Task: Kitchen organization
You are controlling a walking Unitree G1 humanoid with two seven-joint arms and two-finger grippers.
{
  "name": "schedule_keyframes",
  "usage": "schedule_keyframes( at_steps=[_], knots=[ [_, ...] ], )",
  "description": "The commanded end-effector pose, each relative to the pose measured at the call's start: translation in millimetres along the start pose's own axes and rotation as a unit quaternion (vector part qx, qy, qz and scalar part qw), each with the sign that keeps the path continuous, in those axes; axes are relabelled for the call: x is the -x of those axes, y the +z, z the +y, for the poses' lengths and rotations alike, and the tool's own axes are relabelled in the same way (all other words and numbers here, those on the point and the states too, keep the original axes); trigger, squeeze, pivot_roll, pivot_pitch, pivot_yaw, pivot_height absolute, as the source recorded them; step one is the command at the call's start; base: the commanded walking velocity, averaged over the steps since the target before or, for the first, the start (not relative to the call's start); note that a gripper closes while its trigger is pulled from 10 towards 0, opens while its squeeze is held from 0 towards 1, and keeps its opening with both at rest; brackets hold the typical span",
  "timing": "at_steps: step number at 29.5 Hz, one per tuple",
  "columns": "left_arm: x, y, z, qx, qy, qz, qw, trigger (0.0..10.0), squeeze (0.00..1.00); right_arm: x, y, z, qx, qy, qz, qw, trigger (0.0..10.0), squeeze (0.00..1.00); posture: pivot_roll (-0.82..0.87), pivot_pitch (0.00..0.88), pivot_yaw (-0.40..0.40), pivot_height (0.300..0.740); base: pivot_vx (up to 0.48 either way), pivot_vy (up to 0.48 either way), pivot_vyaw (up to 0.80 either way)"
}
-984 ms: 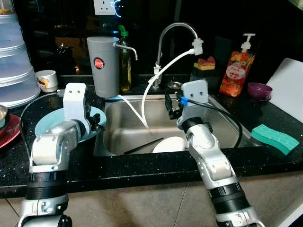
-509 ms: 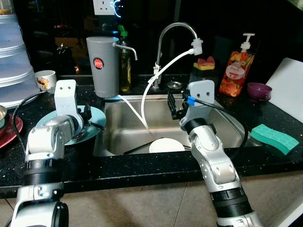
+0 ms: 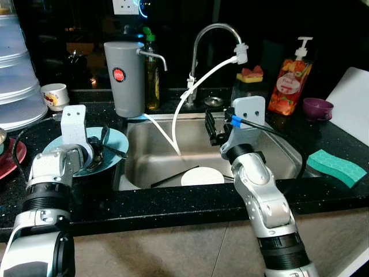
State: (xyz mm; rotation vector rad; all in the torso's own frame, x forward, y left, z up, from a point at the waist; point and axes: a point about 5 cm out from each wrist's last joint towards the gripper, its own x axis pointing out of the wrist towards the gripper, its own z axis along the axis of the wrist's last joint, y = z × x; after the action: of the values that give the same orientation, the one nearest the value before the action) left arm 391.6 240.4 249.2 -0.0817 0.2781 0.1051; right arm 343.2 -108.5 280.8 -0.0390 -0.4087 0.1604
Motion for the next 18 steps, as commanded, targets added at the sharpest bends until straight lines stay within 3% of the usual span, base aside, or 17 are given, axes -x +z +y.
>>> schedule_keyframes(
  at_steps=[1, 7, 8, 9, 10, 11, 12, 18],
  knots=[
    [-0.5, 4, 1.9, -0.002, -0.001, -0.003, 1.000, 10.0, 0.00, 2.3, 0, -1.6, -0.005, -0.006, 0.002, 1.000, 10.0, 0.00, 0.08, 0.129, -0.015, 0.740, 0.000, 0.000, 0.00],
    [-5.2, -1, 2.2, 0.006, -0.012, 0.008, 1.000, 9.8, 0.00, 2.0, 0, -0.6, -0.007, -0.006, 0.005, 1.000, 10.0, 0.00, 0.08, 0.131, -0.014, 0.740, 0.000, 0.000, 0.00],
    [-6.7, -4, 1.8, 0.005, -0.013, 0.012, 1.000, 4.9, 0.00, 1.8, 0, -0.7, -0.007, -0.006, 0.005, 1.000, 10.0, 0.00, 0.08, 0.131, -0.014, 0.740, 0.000, 0.000, 0.00],
    [-8.0, -6, 1.6, 0.004, -0.014, 0.015, 1.000, 4.9, 0.00, 1.8, 0, -0.7, -0.007, -0.006, 0.005, 1.000, 10.0, 0.00, 0.08, 0.131, -0.014, 0.740, 0.000, 0.000, 0.00],
    [-8.9, -7, 1.4, 0.001, -0.015, 0.017, 1.000, 3.8, 0.00, 1.6, 0, -0.7, -0.007, -0.006, 0.006, 1.000, 10.0, 0.00, 0.08, 0.128, -0.014, 0.740, 0.000, 0.000, 0.00],
    [-9.3, -8, 1.5, -0.003, -0.014, 0.019, 1.000, 1.1, 0.00, 1.5, 1, -0.8, -0.007, -0.006, 0.006, 1.000, 10.0, 0.00, 0.08, 0.128, -0.014, 0.740, 0.000, 0.000, 0.00],
    [-9.5, -8, 1.5, -0.011, -0.013, 0.020, 1.000, 0.0, 0.00, 1.5, 1, -1.3, -0.006, -0.006, 0.006, 1.000, 10.0, 0.00, 0.08, 0.128, -0.014, 0.740, 0.000, 0.000, 0.00],
    [-8.8, -5, 4.5, -0.028, 0.003, 0.008, 1.000, 0.0, 0.00, 0.8, 0, -3.1, -0.007, -0.010, 0.006, 1.000, 10.0, 0.00, 0.09, 0.116, -0.013, 0.740, 0.000, 0.000, 0.00]
  ],
)
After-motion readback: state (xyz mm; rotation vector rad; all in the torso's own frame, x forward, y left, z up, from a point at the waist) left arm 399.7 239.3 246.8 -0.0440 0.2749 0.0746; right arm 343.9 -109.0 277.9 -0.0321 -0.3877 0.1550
